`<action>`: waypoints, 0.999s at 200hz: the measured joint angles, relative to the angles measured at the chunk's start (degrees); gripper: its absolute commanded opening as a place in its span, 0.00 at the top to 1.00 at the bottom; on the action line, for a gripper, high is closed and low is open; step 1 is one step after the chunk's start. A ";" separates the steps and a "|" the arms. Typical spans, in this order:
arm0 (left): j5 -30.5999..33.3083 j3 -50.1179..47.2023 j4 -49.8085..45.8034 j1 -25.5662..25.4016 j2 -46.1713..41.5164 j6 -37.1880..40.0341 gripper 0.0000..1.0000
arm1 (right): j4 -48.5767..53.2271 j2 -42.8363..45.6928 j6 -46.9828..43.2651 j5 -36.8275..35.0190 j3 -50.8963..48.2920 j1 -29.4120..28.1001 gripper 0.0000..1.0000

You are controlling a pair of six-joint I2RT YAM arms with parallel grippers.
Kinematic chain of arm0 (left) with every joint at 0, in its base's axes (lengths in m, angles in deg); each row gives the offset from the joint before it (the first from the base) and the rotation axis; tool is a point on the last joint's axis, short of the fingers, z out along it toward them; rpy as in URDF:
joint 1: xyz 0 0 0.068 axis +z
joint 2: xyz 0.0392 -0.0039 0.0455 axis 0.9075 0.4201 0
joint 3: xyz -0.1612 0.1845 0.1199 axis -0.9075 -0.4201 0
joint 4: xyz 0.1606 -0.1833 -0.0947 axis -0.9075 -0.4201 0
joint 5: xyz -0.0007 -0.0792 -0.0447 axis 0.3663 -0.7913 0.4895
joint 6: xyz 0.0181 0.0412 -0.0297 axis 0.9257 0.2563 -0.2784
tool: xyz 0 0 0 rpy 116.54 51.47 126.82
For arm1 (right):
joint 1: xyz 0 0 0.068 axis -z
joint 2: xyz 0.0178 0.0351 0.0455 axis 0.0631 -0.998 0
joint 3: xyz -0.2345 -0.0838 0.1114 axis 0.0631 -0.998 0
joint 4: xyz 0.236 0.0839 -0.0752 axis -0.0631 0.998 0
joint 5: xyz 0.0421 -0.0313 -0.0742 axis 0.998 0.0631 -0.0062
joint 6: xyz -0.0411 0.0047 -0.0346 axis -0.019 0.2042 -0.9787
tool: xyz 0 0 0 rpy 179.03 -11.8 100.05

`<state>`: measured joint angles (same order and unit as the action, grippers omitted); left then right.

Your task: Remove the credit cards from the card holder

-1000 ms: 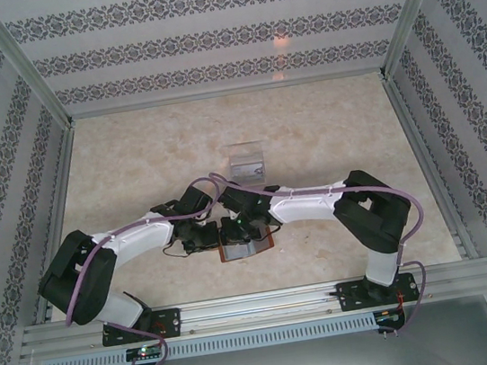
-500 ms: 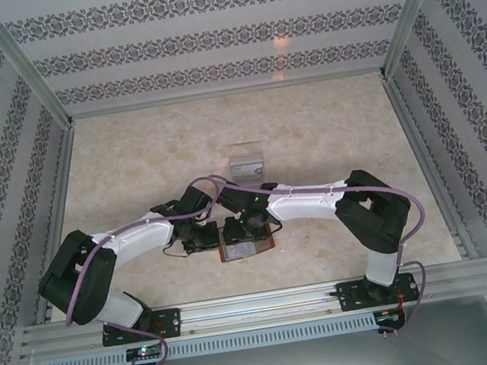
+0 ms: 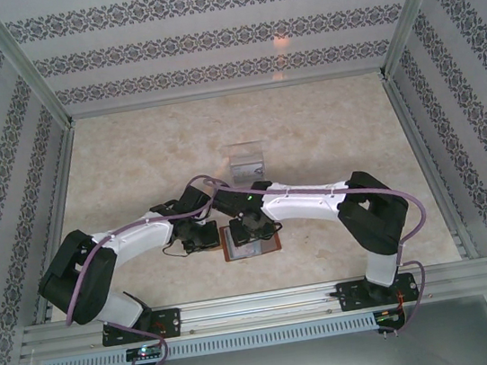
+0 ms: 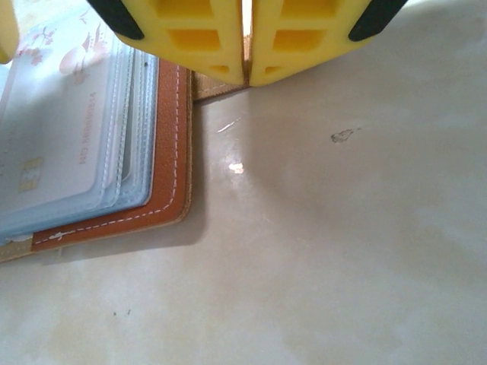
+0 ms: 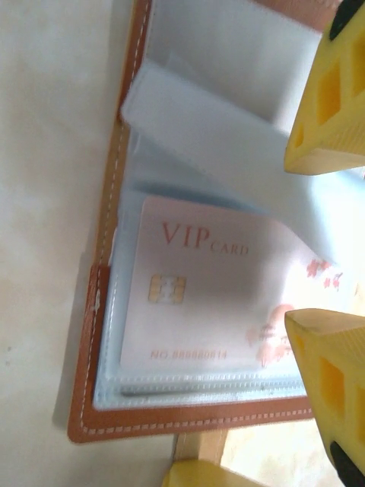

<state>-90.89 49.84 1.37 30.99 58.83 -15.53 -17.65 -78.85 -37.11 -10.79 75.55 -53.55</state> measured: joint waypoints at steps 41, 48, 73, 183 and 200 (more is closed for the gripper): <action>-0.22 0.00 0.11 0.17 0.17 0.02 0.89 | 3.43 0.00 -0.28 -3.02 0.09 0.00 0.53; -0.24 0.00 0.11 0.17 0.20 0.02 0.89 | 3.82 0.00 -0.31 -3.37 0.09 0.00 0.53; -0.37 0.11 0.09 0.17 0.22 0.04 0.89 | 5.16 0.02 -0.46 -4.70 0.09 0.00 0.52; -1.79 4.31 -0.90 0.02 0.31 0.17 0.88 | 8.70 0.26 -1.55 -9.68 -0.37 0.00 0.53; -2.21 4.83 -0.94 -0.24 0.31 0.17 0.88 | 9.25 0.96 -1.66 -10.21 -0.55 0.00 0.55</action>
<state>-93.10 54.67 0.43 30.75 59.14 -15.35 -8.40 -77.89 -38.77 -21.00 75.01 -53.55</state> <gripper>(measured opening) 0.120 0.456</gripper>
